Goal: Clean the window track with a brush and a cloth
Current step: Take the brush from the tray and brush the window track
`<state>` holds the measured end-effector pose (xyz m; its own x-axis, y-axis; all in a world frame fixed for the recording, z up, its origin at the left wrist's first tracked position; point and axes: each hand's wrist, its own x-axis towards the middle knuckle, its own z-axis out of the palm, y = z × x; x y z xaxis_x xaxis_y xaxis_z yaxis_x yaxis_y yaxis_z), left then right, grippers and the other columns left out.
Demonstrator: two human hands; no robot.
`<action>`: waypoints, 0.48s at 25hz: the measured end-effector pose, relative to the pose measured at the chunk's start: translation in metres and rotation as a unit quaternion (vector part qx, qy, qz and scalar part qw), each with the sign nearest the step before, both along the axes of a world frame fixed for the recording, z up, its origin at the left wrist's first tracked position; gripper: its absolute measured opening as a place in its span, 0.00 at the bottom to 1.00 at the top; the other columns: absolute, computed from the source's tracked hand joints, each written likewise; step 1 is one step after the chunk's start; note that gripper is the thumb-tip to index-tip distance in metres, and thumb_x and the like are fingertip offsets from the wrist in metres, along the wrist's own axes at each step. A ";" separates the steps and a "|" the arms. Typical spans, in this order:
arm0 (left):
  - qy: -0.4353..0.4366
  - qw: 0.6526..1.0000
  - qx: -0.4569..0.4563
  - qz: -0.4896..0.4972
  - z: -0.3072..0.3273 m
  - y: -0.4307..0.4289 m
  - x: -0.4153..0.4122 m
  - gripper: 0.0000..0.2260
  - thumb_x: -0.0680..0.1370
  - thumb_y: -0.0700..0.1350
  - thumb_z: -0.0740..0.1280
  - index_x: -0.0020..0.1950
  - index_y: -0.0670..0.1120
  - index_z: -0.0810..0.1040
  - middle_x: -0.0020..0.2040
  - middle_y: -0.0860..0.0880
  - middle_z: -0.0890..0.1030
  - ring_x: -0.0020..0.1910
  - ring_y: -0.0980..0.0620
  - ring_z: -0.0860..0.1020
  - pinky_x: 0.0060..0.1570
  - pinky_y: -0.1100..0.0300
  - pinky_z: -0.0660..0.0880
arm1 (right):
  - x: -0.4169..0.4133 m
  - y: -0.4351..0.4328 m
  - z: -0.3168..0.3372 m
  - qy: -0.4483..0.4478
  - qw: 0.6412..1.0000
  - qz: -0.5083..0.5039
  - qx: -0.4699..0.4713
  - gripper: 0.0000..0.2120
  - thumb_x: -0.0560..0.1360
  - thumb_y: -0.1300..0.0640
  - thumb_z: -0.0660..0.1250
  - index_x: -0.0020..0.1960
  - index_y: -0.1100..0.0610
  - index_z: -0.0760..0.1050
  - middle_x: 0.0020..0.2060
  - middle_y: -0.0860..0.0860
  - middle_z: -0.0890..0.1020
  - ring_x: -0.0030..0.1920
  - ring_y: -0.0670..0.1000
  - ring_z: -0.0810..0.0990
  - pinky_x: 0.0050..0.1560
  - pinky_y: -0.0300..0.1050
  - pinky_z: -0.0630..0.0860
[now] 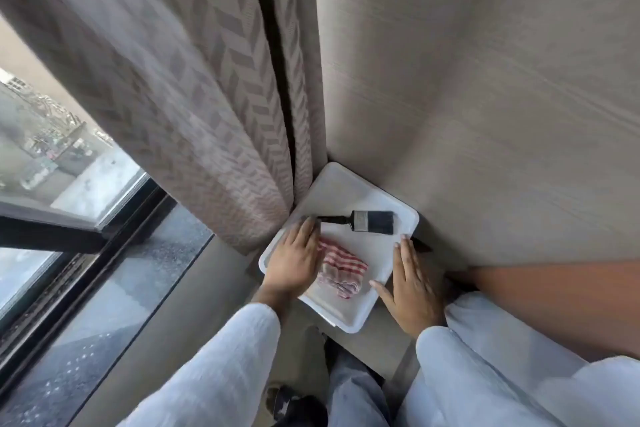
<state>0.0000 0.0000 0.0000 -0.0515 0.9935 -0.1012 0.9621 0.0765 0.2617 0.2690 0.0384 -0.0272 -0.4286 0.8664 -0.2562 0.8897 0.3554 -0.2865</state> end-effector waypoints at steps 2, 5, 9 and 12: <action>-0.009 0.997 -0.055 -0.048 -0.008 0.043 0.005 0.24 0.86 0.46 0.59 0.80 0.37 0.66 0.81 0.38 0.67 0.80 0.39 0.66 0.80 0.47 0.63 | 0.000 0.001 0.000 -0.004 1.000 -0.010 -0.005 0.47 0.80 0.31 0.52 0.85 0.63 0.51 0.87 0.57 0.51 0.86 0.54 0.54 0.82 0.51 0.64; 0.074 0.987 -0.119 -0.080 -0.018 0.089 0.008 0.16 0.85 0.41 0.57 0.73 0.39 0.72 0.75 0.40 0.72 0.76 0.41 0.69 0.75 0.49 0.67 | 0.003 0.001 -0.004 -0.032 0.999 0.000 0.011 0.46 0.80 0.31 0.54 0.85 0.63 0.51 0.87 0.57 0.52 0.86 0.54 0.54 0.80 0.51 0.66; 0.133 0.978 -0.152 -0.053 -0.022 0.085 0.010 0.12 0.86 0.39 0.55 0.65 0.40 0.75 0.64 0.41 0.78 0.66 0.40 0.75 0.64 0.46 0.77 | 0.007 0.003 -0.004 -0.051 0.998 0.019 0.021 0.46 0.80 0.30 0.52 0.85 0.62 0.52 0.86 0.57 0.54 0.85 0.54 0.56 0.78 0.47 0.65; 0.109 0.983 -0.144 -0.035 -0.020 0.084 0.012 0.12 0.84 0.38 0.57 0.67 0.41 0.73 0.61 0.39 0.81 0.62 0.38 0.79 0.57 0.46 0.79 | 0.008 0.002 -0.005 -0.045 0.999 0.020 0.011 0.46 0.81 0.31 0.53 0.85 0.62 0.51 0.86 0.57 0.53 0.86 0.54 0.54 0.79 0.47 0.61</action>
